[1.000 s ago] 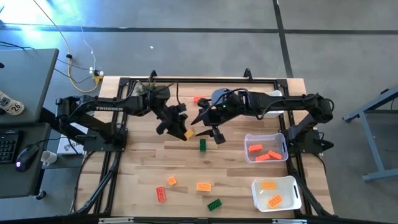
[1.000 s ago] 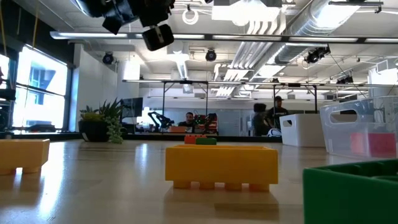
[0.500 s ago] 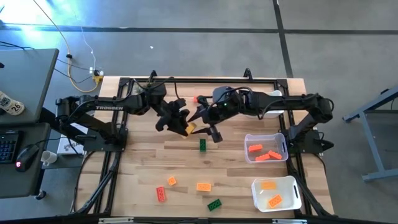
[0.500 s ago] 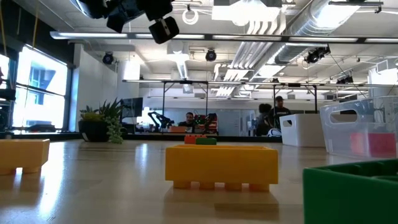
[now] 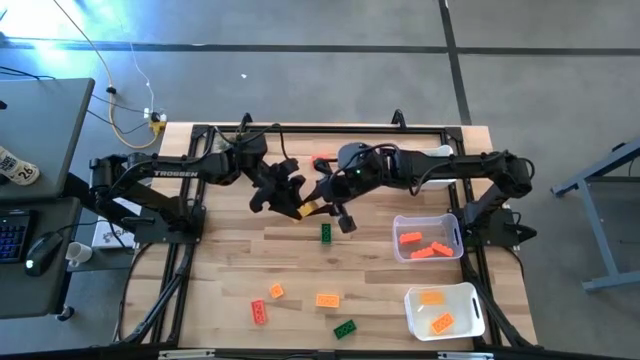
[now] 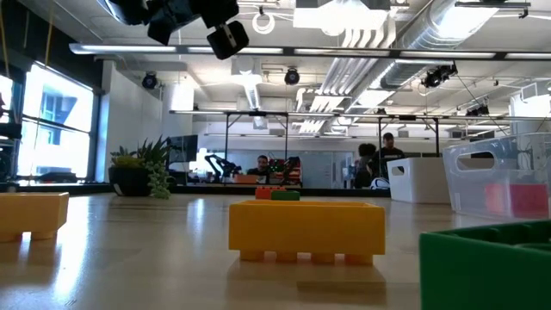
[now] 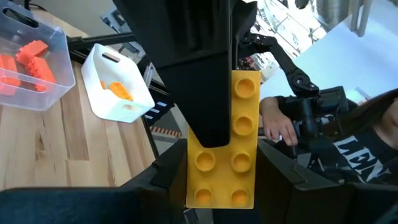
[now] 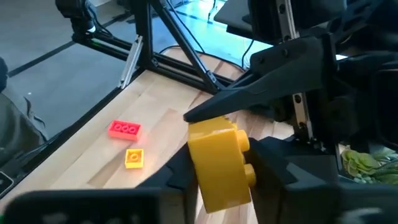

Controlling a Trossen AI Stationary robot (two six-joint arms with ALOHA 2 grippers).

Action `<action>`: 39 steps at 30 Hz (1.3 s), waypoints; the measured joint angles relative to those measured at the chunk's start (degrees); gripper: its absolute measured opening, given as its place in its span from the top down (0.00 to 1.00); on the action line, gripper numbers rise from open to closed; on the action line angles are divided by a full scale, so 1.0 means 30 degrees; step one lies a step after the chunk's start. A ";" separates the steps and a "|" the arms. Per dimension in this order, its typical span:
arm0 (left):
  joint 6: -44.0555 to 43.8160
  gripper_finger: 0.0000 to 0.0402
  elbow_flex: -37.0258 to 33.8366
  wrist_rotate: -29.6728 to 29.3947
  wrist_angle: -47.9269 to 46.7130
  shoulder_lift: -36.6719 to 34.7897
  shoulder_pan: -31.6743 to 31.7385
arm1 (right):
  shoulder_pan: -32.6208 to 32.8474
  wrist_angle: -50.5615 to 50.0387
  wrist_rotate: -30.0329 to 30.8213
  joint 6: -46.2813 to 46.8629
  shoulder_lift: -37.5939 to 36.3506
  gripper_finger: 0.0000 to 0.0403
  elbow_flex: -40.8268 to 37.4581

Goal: Sort & place blocks by color
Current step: Put the yellow game piece into the bottom white bin

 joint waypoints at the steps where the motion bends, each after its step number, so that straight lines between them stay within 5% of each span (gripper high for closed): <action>1: -0.0007 0.70 0.0000 0.0055 0.0000 0.0000 0.0027 | 0.0001 -0.0016 -0.0006 0.0097 0.0000 0.81 0.0000; 20: 0.1203 0.51 0.0000 -0.2989 -0.0404 0.0044 0.0211 | 0.0097 -0.2474 0.0955 0.6140 0.0000 0.82 0.0051; 30: 0.3492 0.47 0.0015 -0.2956 -0.2324 0.0007 0.1010 | 0.1322 -0.8311 0.2658 1.0932 0.0029 0.82 0.0011; 39: 0.4933 0.47 0.0015 -0.3105 -0.3162 0.0007 0.1905 | 0.3864 -1.4872 0.2776 1.8248 0.0029 0.82 0.0015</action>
